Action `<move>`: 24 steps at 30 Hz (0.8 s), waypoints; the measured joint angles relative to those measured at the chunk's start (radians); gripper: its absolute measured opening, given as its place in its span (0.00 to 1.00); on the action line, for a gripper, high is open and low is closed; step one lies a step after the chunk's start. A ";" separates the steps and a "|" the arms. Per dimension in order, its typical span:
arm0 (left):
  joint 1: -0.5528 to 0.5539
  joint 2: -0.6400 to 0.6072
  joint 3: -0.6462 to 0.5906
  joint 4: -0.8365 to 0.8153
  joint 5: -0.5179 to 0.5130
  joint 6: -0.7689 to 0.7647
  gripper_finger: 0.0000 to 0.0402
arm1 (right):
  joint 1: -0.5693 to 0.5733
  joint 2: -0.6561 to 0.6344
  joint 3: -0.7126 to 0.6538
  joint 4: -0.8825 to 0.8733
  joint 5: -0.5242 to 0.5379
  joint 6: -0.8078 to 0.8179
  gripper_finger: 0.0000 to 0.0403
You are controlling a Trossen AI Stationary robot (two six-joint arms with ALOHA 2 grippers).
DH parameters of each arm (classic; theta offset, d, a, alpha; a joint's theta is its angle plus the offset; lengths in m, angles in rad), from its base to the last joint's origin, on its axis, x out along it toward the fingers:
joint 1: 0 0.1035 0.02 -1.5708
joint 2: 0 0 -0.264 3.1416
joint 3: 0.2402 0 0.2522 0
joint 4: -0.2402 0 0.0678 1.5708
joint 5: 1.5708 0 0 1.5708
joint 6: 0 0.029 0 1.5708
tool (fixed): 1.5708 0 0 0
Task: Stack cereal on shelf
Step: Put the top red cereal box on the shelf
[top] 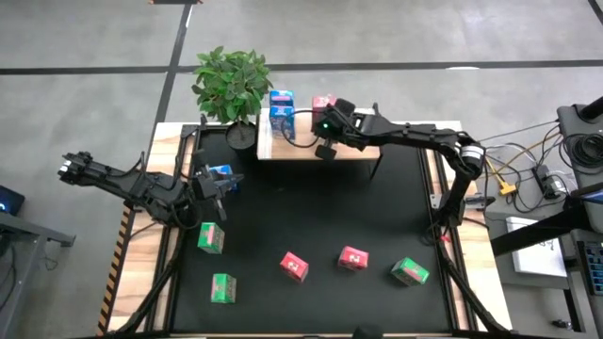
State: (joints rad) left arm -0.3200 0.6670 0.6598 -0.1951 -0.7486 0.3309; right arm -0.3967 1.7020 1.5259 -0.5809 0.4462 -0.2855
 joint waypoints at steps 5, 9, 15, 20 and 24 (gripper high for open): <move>0.000 0.000 0.000 0.000 0.000 0.000 0.00 | -0.022 0.000 -0.002 0.005 0.000 -0.006 0.03; 0.000 0.000 0.000 0.000 0.000 0.000 0.00 | -0.032 0.000 -0.002 0.016 0.000 -0.026 0.03; 0.000 0.000 0.000 0.000 0.000 0.000 0.00 | -0.034 0.002 -0.002 0.046 -0.026 -0.043 0.03; 0.000 0.000 0.000 0.000 0.000 0.000 0.00 | -0.034 0.002 -0.002 0.069 -0.035 -0.042 0.03; 0.000 0.000 0.000 0.000 0.000 0.000 0.00 | -0.034 0.003 -0.002 0.092 -0.035 -0.049 0.03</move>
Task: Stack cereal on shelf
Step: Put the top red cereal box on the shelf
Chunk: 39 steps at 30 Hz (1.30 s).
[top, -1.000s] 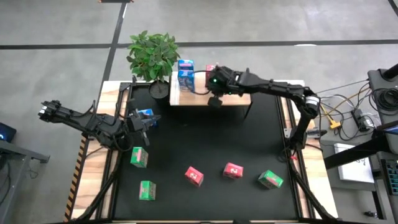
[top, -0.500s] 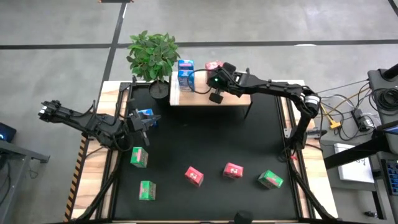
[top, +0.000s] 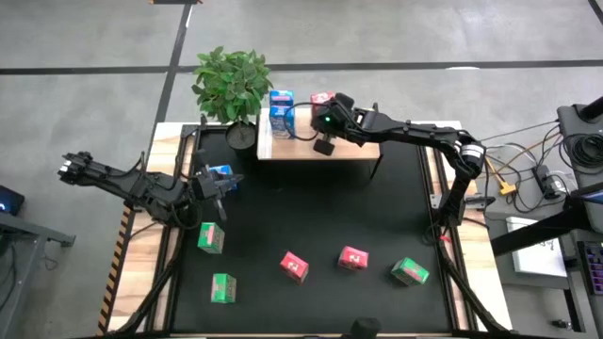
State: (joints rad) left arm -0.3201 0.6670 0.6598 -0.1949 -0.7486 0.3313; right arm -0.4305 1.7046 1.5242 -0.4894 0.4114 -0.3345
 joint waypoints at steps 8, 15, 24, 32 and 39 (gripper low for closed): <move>0.000 0.000 0.000 0.000 0.000 0.000 0.00 | 0.000 0.000 0.000 0.033 0.000 -0.008 0.03; 0.000 0.000 0.000 0.000 0.000 0.000 0.00 | 0.000 0.001 0.000 0.062 0.000 -0.020 0.03; 0.000 0.000 0.000 0.001 0.000 0.000 0.00 | -0.017 0.008 0.000 0.063 0.000 -0.027 0.03; 0.000 0.000 0.000 0.000 0.000 0.000 0.00 | -0.009 -0.008 0.034 -0.028 0.000 -0.009 0.03; 0.000 0.000 0.000 0.000 0.000 0.000 0.00 | -0.015 -0.053 0.074 -0.272 -0.001 0.022 0.03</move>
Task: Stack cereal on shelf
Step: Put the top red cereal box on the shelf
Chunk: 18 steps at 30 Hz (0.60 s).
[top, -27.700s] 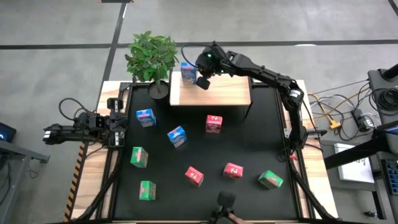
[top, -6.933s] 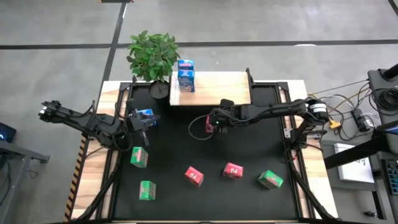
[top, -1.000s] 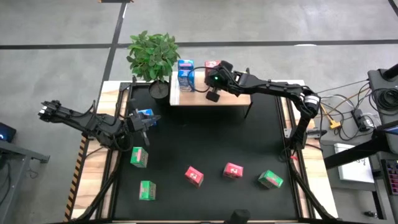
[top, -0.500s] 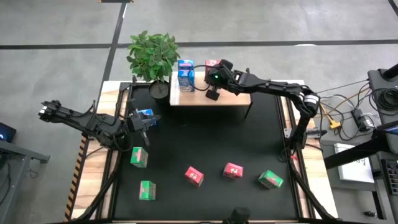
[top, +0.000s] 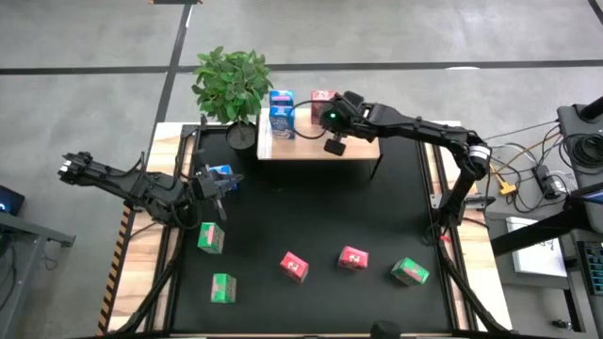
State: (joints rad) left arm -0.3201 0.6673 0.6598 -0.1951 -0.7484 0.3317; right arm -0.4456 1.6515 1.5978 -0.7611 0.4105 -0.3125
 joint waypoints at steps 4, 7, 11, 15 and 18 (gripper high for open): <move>0.000 0.000 0.000 0.000 0.000 0.000 0.00 | -0.046 -0.036 0.002 -0.034 -0.001 0.025 0.03; 0.000 0.000 0.000 0.000 0.000 0.000 0.00 | -0.094 -0.045 0.002 -0.014 -0.038 0.025 0.03; 0.000 0.000 0.000 0.000 0.000 0.006 0.00 | -0.160 -0.044 0.002 0.070 -0.116 0.025 0.03; 0.000 0.000 0.000 0.000 0.000 0.007 0.00 | -0.194 -0.035 0.002 0.154 -0.211 0.029 0.03; 0.000 0.000 0.000 0.000 0.000 0.007 0.00 | -0.195 -0.033 0.002 0.189 -0.235 0.032 0.03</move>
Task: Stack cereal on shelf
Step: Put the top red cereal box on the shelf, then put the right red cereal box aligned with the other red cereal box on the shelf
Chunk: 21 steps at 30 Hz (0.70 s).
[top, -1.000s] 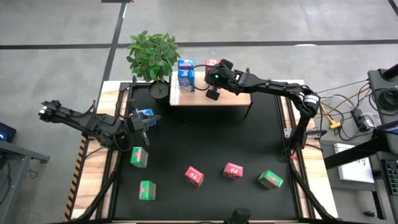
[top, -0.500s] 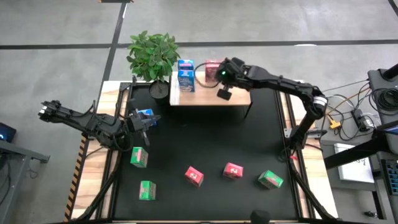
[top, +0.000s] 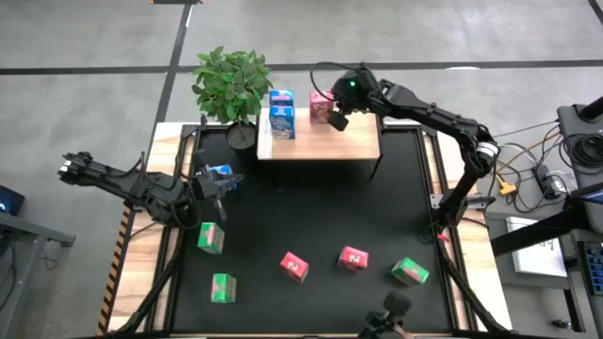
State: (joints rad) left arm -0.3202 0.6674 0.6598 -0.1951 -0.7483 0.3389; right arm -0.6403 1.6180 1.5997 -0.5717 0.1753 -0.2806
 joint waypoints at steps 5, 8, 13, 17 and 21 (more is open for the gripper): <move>0.000 0.000 0.000 0.000 0.000 0.000 0.00 | 0.001 0.000 0.000 0.005 0.000 0.003 0.03; 0.000 0.000 0.000 0.000 0.000 0.000 0.00 | 0.001 0.000 0.000 -0.007 0.000 0.009 0.03; 0.000 0.000 0.000 0.000 0.000 0.000 0.00 | 0.004 -0.013 -0.001 -0.056 0.003 0.026 0.03; 0.000 0.000 0.000 0.000 0.000 0.000 0.00 | 0.014 -0.057 -0.001 -0.125 0.008 0.069 0.03; 0.000 0.000 0.000 0.000 0.000 -0.007 0.00 | 0.073 -0.109 -0.001 -0.194 0.000 0.119 0.03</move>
State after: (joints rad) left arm -0.3202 0.6674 0.6594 -0.1947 -0.7483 0.3317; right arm -0.5671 1.5092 1.5986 -0.7653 0.1749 -0.1616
